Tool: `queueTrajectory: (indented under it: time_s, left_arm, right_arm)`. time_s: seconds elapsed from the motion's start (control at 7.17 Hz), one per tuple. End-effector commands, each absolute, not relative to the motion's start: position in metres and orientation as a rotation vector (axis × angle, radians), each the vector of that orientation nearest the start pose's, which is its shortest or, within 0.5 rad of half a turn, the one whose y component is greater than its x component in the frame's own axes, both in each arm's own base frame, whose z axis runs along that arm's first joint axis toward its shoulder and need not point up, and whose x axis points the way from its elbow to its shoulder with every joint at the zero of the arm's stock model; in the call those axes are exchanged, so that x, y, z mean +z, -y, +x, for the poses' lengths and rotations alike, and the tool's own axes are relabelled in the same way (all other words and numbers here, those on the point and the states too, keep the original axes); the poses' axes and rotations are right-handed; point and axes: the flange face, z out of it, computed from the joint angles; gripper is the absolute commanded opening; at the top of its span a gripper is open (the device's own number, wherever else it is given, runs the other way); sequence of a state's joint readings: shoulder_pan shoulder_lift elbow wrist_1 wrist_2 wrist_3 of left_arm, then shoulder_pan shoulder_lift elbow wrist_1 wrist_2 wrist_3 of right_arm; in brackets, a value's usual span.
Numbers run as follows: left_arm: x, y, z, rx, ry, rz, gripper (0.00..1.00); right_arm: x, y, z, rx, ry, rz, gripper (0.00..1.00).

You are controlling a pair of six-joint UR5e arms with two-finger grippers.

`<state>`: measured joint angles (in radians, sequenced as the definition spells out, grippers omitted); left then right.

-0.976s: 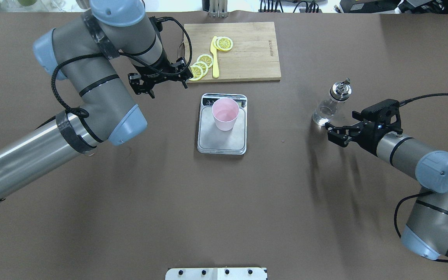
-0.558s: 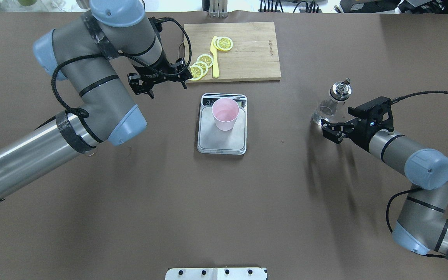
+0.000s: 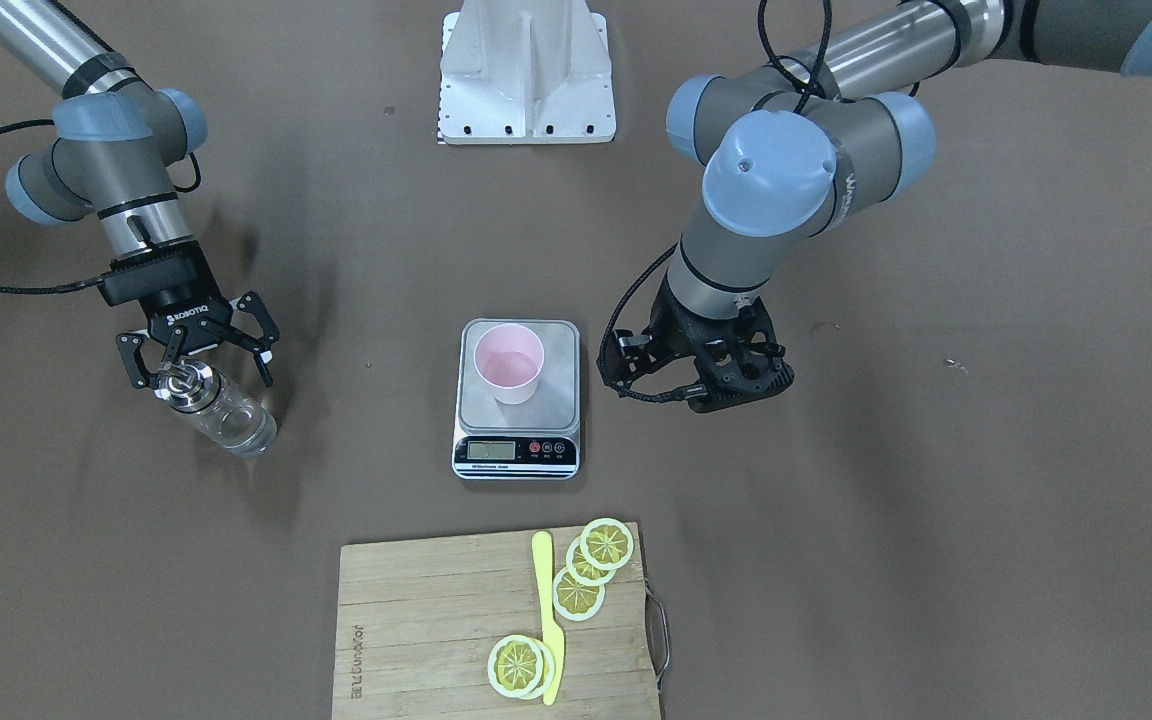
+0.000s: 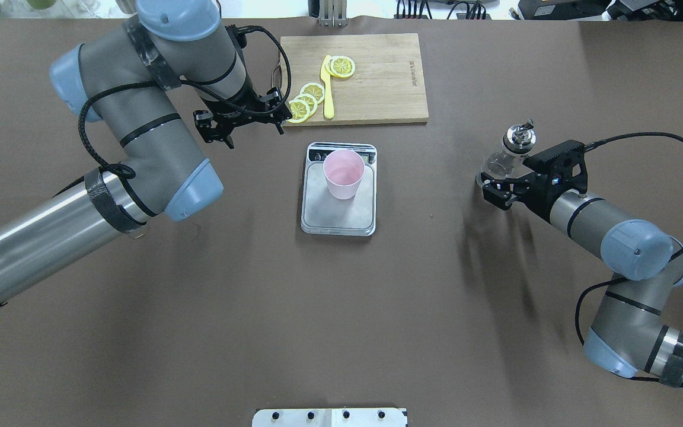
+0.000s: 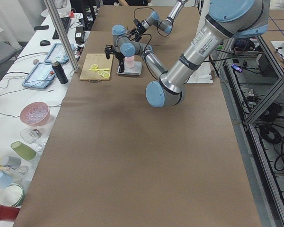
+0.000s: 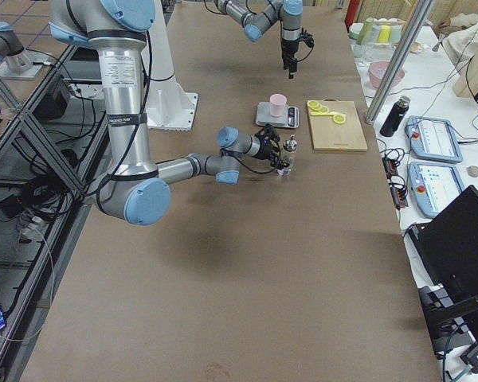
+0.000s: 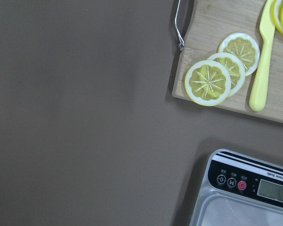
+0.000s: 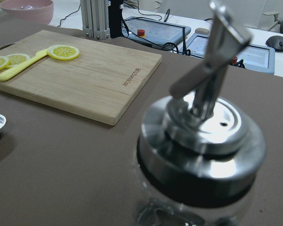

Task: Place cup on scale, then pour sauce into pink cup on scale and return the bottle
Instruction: 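Grasp the glass sauce dispenser with the right gripper and lift it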

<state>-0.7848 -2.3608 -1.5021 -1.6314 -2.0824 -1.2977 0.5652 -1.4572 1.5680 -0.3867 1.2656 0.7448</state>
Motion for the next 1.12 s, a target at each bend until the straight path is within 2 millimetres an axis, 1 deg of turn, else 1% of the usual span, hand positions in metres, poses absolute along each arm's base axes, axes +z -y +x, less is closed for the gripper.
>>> queueTrajectory:
  time_s: [0.0, 0.28, 0.42, 0.56, 0.7, 0.84, 0.98]
  left_arm:
    - [0.194, 0.576, 0.454, -0.281, -0.904, -0.027, 0.99]
    - [0.195, 0.576, 0.455, -0.280, -0.903, -0.029, 0.99]
    - [0.196, 0.576, 0.456, -0.280, -0.902, -0.030, 0.99]
    - [0.196, 0.576, 0.456, -0.280, -0.902, -0.030, 0.99]
    - [0.195, 0.576, 0.455, -0.280, -0.903, -0.029, 0.99]
    - [0.196, 0.577, 0.455, -0.280, -0.902, -0.028, 0.99]
    - [0.196, 0.582, 0.449, -0.289, -0.902, -0.022, 0.99]
  right_arm:
    - [0.468, 0.444, -0.383, -0.023, 0.809, 1.033, 0.90]
    - [0.467, 0.446, -0.381, -0.018, 0.808, 1.036, 0.90]
    - [0.469, 0.447, -0.380, -0.017, 0.805, 1.034, 0.88]
    - [0.470, 0.447, -0.381, -0.019, 0.805, 1.033, 0.67]
    - [0.470, 0.447, -0.382, -0.020, 0.802, 1.033, 0.36]
    - [0.465, 0.451, -0.380, -0.018, 0.803, 1.043, 0.00]
    - [0.462, 0.456, -0.375, -0.039, 0.781, 1.065, 0.00]
